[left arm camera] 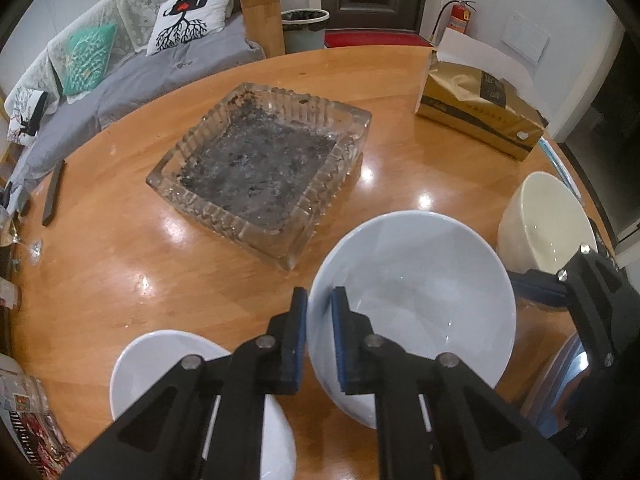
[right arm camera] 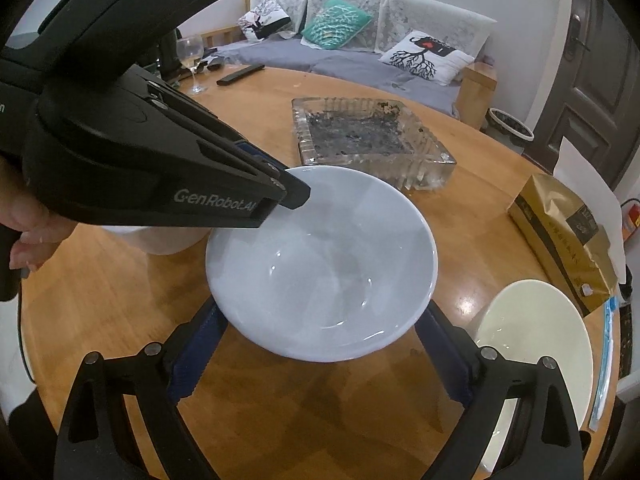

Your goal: Organize plates and bowls

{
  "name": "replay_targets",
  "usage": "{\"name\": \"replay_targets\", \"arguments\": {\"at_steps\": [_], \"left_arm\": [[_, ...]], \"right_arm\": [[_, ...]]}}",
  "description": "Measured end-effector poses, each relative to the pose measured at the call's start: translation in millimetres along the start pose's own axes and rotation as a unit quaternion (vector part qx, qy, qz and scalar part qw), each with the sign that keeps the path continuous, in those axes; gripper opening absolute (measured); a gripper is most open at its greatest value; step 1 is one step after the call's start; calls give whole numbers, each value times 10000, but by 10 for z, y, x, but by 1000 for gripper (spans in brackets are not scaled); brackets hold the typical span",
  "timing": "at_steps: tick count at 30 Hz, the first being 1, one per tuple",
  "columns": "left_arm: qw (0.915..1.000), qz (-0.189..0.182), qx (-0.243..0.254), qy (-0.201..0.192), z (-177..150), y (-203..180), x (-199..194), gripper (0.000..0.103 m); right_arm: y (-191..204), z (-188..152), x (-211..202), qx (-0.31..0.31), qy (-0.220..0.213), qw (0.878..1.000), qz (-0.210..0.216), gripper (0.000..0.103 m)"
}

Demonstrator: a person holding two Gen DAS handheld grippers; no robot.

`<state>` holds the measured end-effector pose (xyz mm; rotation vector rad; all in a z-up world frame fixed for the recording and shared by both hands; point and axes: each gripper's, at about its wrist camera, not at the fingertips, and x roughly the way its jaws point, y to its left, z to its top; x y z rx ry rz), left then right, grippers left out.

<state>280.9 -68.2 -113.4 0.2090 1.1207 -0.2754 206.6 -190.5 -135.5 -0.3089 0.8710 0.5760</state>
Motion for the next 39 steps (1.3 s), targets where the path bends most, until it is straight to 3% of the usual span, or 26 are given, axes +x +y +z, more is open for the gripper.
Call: {"name": "replay_targets", "arguments": {"at_steps": [4, 11, 29, 36, 39], "left_arm": [[9995, 103, 285, -23, -70, -89, -32, 10], [9975, -123, 692, 70, -251, -219, -127, 10], [9969, -123, 711, 303, -256, -311, 82, 14], [9977, -168, 605, 264, -247, -267, 109, 14], [9973, -278, 669, 67, -276, -265, 12, 14]], "right_arm": [[27, -44, -35, -58, 7, 10000, 4, 92], [78, -211, -161, -261, 113, 9996, 49, 92], [136, -218, -6, -413, 263, 9988, -82, 99], [152, -141, 80, -417, 303, 9985, -158, 102], [142, -143, 66, -381, 272, 9988, -111, 102]]}}
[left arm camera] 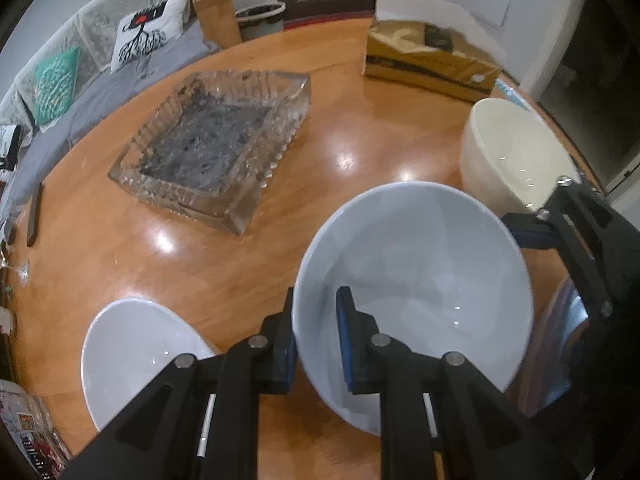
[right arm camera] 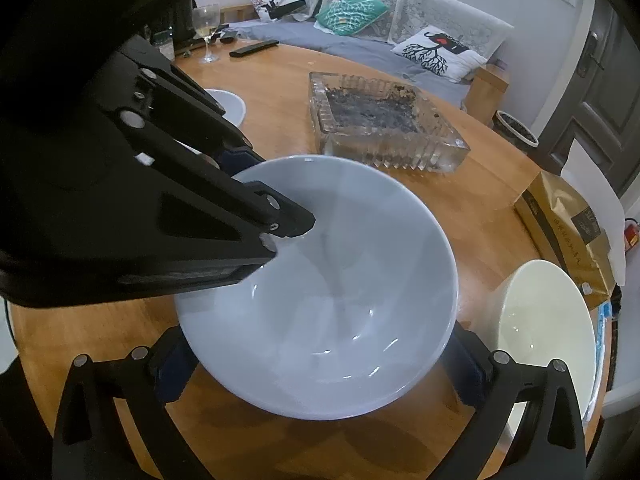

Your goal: Organize plates and bowls

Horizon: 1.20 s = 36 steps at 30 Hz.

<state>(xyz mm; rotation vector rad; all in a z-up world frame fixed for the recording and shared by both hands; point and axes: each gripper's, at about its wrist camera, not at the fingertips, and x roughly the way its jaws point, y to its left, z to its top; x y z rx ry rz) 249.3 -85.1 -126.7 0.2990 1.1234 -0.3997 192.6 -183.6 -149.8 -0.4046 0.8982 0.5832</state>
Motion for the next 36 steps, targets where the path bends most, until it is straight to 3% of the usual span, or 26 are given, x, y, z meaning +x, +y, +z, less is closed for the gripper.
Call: {"name": "replay_targets", "arguments": {"at_steps": [11, 21, 28, 36], "left_arm": [[9991, 116, 43, -401, 110, -94, -523, 14], [9972, 98, 154, -730, 429, -448, -943, 14], [9962, 89, 359, -792, 690, -790, -977, 14], [9968, 13, 510, -623, 949, -1065, -673, 14]], "right_arm": [[-51, 62, -429, 20, -519, 9986, -73, 101], [-302, 14, -902, 172, -872, 9957, -272, 101], [-585, -129, -1127, 385, -983, 9933, -461, 101], [-935, -275, -1097, 540, -770, 9934, -652, 102]]}}
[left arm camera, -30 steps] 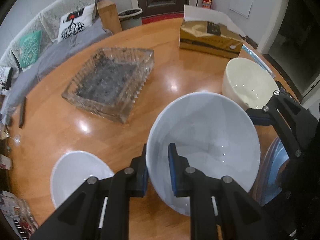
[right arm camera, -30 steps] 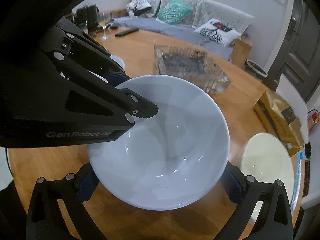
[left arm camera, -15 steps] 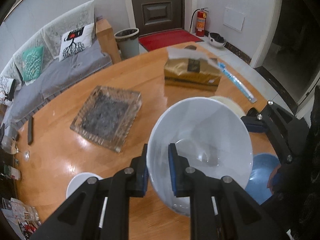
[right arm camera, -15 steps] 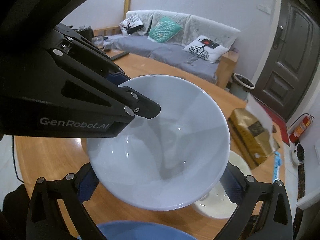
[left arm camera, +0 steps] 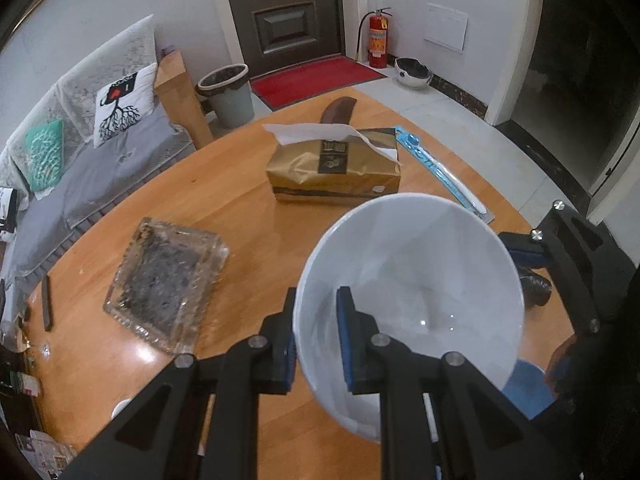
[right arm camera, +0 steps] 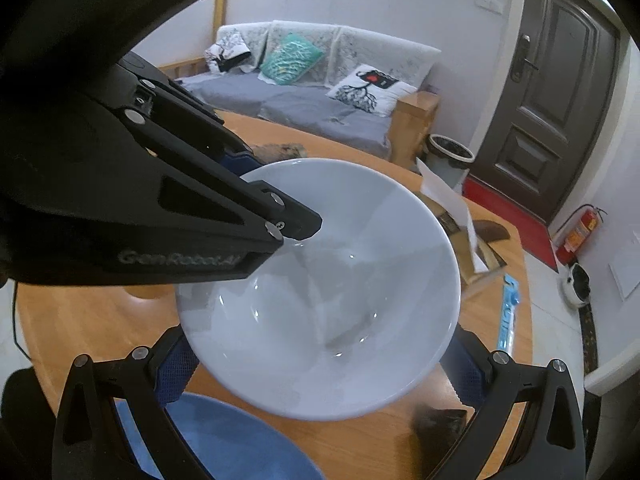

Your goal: Organize plates and bowls

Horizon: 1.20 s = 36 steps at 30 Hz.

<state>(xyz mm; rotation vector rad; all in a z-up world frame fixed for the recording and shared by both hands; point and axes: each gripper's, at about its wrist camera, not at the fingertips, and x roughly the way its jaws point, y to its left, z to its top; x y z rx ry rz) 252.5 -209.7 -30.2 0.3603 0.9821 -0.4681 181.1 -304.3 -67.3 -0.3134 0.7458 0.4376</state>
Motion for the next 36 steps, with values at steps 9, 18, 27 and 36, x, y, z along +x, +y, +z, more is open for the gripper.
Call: {"name": "replay_targets", "arguments": {"at_steps": [9, 18, 27, 36], "left_arm": [[9997, -11, 9, 250, 56, -9, 370, 14], [9991, 21, 21, 424, 31, 17, 560, 15], [9986, -5, 22, 529, 14, 7, 677, 15], [9982, -42, 29, 598, -18, -6, 756, 15]], "right_arm": [[-140, -54, 228, -9, 389, 9992, 64, 102], [-159, -73, 409, -20, 698, 9974, 199, 102], [-161, -96, 487, 2, 909, 9955, 265, 102], [-133, -127, 530, -70, 979, 9948, 265, 102]]}}
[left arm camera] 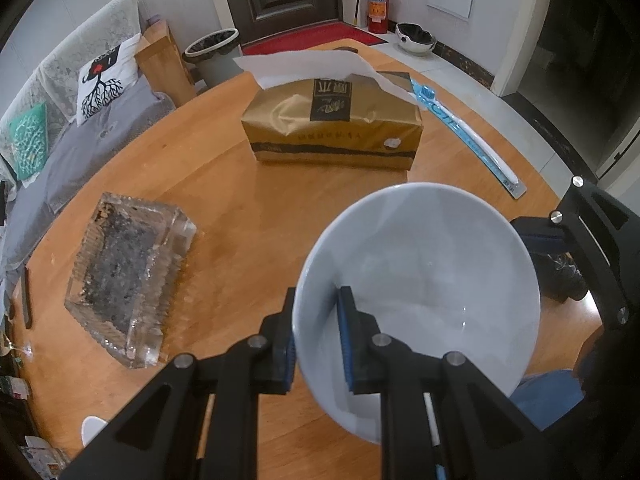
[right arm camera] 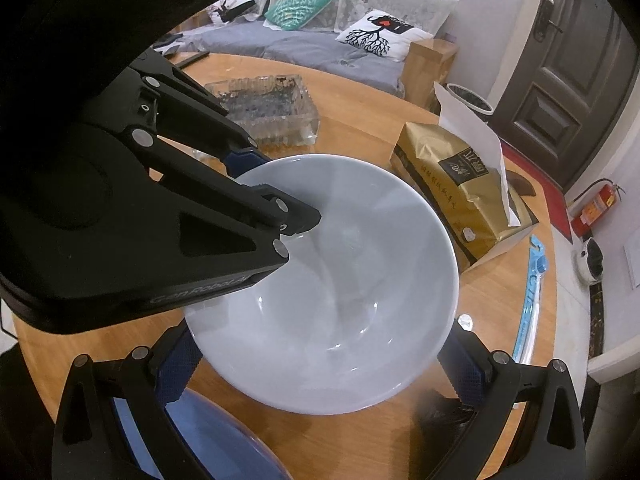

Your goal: Organize plates and bowls

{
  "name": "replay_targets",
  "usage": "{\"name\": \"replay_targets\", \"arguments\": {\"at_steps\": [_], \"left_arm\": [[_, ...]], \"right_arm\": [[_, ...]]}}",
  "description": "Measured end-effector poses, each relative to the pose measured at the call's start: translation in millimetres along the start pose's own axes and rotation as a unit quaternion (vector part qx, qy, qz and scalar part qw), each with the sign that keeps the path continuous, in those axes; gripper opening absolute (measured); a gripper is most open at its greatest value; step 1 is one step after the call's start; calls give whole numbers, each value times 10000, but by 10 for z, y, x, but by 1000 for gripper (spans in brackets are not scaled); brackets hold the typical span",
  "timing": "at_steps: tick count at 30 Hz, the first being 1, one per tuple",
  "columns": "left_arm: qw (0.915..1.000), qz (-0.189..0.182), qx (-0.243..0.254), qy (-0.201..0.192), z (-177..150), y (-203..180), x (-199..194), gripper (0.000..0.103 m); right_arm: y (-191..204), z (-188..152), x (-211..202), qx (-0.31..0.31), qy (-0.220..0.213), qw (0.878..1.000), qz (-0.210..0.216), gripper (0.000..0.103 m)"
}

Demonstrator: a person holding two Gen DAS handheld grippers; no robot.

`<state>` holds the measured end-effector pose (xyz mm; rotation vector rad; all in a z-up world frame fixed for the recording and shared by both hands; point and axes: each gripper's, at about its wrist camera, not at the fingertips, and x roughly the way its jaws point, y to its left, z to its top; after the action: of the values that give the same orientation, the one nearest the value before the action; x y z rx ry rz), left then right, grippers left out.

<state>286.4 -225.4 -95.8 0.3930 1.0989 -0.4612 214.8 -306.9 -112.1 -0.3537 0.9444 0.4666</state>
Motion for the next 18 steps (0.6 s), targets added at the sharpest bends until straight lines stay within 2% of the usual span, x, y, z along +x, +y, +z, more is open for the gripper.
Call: {"name": "replay_targets", "arguments": {"at_steps": [18], "left_arm": [[9999, -37, -97, 100, -55, 5, 193, 19]], "right_arm": [[-10, -52, -12, 108, 36, 9998, 131, 102]]}}
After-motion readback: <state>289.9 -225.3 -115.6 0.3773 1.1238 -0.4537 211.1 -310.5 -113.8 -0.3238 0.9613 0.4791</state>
